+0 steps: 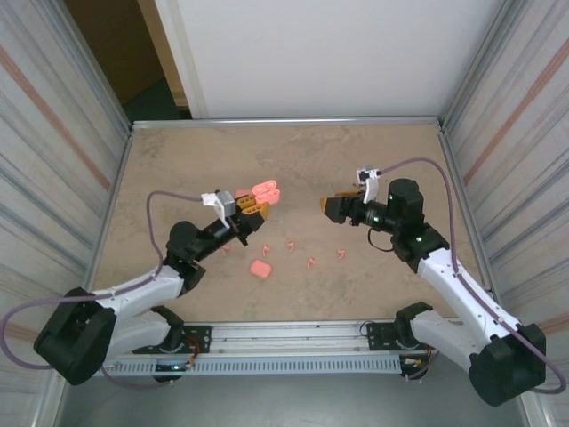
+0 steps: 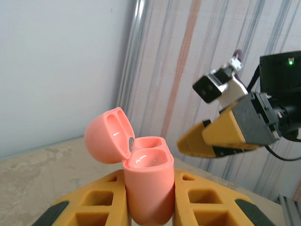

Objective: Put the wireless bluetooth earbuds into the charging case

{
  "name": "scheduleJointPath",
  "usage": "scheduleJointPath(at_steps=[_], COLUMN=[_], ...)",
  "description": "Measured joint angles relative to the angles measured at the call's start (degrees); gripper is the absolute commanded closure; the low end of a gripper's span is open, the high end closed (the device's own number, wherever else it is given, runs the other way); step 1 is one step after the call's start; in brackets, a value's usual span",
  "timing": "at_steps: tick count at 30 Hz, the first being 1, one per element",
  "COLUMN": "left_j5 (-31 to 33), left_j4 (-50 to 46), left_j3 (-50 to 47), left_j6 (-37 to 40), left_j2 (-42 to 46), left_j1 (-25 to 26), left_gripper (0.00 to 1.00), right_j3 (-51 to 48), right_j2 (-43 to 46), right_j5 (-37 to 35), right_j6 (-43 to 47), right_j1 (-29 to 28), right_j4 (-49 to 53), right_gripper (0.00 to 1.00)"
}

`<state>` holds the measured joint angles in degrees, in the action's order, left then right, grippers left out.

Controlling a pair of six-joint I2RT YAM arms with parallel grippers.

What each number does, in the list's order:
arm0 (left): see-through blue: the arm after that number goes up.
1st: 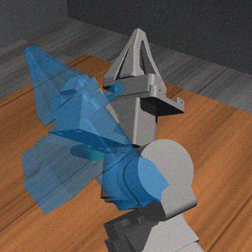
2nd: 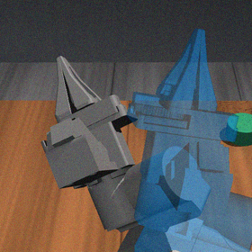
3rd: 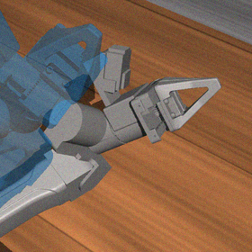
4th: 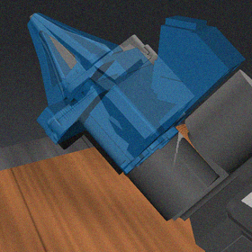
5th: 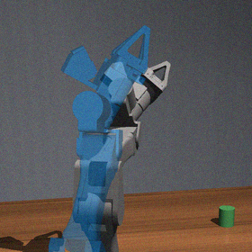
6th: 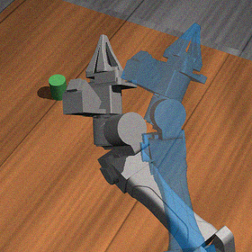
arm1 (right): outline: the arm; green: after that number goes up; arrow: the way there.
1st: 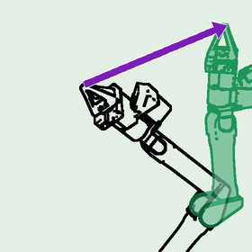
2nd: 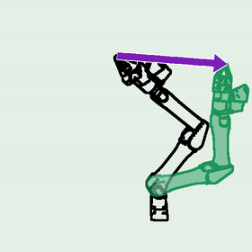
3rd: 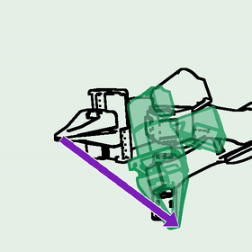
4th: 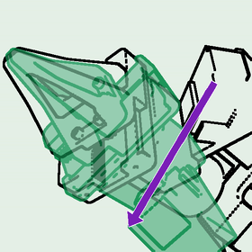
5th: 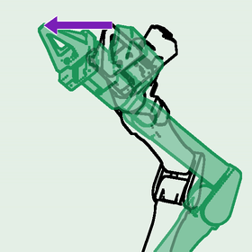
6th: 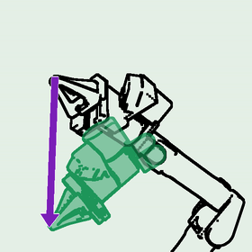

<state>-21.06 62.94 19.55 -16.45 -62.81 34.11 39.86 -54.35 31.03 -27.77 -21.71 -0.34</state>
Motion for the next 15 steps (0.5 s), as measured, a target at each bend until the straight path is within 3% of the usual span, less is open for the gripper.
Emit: scheduleJointPath(at_steps=[15], left_j5=[-1.5], left_j4=[4.5], left_j3=[-3.2], left_j6=[9.8], left_j2=[3.2], left_j1=[-1.8], left_gripper=[1.0], right_j3=[-2.3], right_j2=[-2.9], right_j5=[-2.0], right_j6=[1.5], right_j1=[0.0], right_j4=[13.8], right_gripper=[0.27])
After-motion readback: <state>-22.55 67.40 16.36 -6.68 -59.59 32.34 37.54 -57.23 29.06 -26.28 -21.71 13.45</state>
